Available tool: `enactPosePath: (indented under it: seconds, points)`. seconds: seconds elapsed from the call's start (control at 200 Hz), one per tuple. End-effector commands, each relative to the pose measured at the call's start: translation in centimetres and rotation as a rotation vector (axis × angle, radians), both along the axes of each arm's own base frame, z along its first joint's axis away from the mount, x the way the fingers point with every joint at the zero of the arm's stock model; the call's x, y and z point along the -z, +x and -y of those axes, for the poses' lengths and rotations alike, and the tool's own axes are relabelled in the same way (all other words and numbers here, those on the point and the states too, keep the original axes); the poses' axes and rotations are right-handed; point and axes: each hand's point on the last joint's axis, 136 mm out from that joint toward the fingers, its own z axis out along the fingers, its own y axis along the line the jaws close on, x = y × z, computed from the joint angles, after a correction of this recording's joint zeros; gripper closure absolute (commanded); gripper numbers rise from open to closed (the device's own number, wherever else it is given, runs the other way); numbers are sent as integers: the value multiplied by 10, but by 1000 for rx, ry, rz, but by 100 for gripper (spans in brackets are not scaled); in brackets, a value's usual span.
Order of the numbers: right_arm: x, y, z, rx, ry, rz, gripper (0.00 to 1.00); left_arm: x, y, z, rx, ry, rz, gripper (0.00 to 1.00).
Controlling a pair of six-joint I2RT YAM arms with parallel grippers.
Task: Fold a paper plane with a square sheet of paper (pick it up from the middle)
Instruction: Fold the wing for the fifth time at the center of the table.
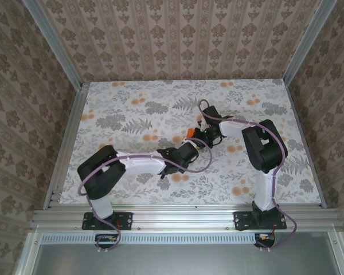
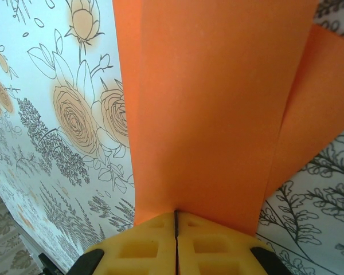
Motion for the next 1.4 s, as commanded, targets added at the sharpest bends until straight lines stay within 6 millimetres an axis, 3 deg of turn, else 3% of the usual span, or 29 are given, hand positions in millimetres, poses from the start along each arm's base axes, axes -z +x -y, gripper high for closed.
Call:
enactPosePath:
  seconds: [0.0, 0.135, 0.29, 0.46, 0.765, 1.095, 1.235, 1.395]
  points:
    - [1, 2, 0, 1, -1, -6, 91, -16, -3, 4, -12, -175, -73, 53]
    - [2, 1, 0, -2, -2, -8, 92, -27, 0, -1, -60, -391, -176, 50]
    - [3, 1, 0, -12, -1, -4, 91, -24, 12, -8, -158, -613, -346, 50]
    - [2, 1, -2, -32, 8, 7, 90, -24, 25, 4, -192, -750, -509, 57]
    - [-8, 4, -9, -73, 61, 57, 86, -5, 35, 11, -225, -727, -588, 66]
    - [-41, 13, -18, -91, 126, 153, 80, 9, 35, 4, -250, -651, -589, 67]
    - [-61, 15, -10, -60, 108, 226, 73, 12, 36, 3, -258, -643, -586, 67]
    - [-59, 11, 12, 4, 8, 264, 65, 13, 38, 1, -270, -643, -579, 67]
